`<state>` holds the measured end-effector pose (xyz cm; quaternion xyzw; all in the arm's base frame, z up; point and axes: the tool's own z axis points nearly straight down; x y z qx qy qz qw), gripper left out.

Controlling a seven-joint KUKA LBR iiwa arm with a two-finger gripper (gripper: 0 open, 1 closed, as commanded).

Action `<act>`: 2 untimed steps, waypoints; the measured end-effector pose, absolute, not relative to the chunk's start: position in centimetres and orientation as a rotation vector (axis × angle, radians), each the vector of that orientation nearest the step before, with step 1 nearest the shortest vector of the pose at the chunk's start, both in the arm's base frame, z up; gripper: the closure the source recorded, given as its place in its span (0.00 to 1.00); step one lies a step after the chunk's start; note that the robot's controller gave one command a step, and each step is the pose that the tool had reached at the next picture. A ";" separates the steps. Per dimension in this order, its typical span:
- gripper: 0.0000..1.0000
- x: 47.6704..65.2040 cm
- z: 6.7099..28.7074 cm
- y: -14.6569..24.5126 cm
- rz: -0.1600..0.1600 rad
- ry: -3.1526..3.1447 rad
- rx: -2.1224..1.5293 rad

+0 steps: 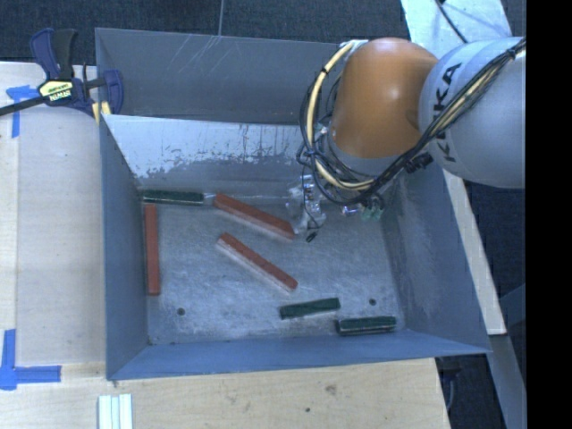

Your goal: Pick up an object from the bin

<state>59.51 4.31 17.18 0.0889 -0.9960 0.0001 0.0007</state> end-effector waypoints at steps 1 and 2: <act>0.00 59.6 17.4 4.3 0.000 -3.132 0.279; 0.00 61.5 6.5 3.0 0.001 -3.114 0.401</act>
Offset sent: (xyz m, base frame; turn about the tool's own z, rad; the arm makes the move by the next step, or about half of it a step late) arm 0.0000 0.0000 0.0000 0.0000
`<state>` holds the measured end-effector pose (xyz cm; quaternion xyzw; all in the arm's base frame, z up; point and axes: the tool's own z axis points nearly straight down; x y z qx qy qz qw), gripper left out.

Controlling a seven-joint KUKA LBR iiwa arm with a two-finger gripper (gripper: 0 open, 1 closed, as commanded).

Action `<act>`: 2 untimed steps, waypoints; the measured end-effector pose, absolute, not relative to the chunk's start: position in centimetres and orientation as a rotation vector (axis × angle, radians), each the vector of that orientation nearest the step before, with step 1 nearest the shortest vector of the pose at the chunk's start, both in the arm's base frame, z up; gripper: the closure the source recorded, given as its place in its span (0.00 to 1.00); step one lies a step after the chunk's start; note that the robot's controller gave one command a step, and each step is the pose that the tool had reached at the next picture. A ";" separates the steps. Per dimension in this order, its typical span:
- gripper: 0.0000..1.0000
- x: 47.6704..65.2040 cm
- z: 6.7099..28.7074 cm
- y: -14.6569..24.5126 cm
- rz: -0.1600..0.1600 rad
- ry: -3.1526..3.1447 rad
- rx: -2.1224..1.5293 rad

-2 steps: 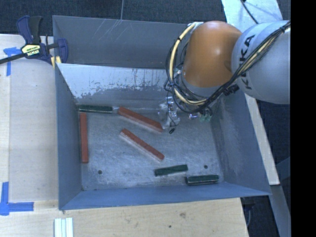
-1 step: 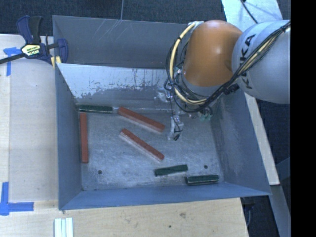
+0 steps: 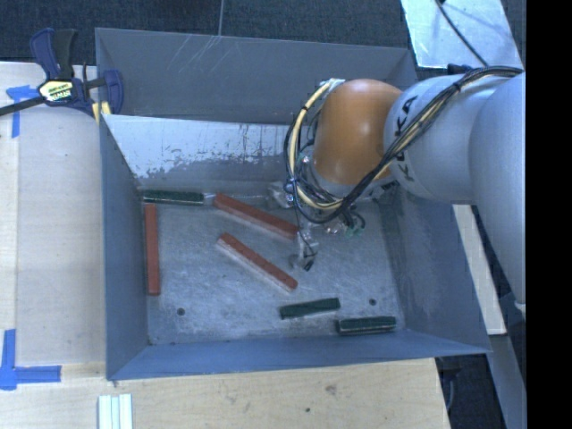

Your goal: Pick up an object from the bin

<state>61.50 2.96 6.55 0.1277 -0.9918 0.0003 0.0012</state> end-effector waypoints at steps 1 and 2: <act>1.00 61.7 7.2 3.0 0.001 -3.122 0.402; 1.00 60.5 21.1 6.2 0.001 -3.096 0.606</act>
Offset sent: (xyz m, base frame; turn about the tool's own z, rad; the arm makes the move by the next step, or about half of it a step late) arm 0.0000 0.0000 0.0000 0.0000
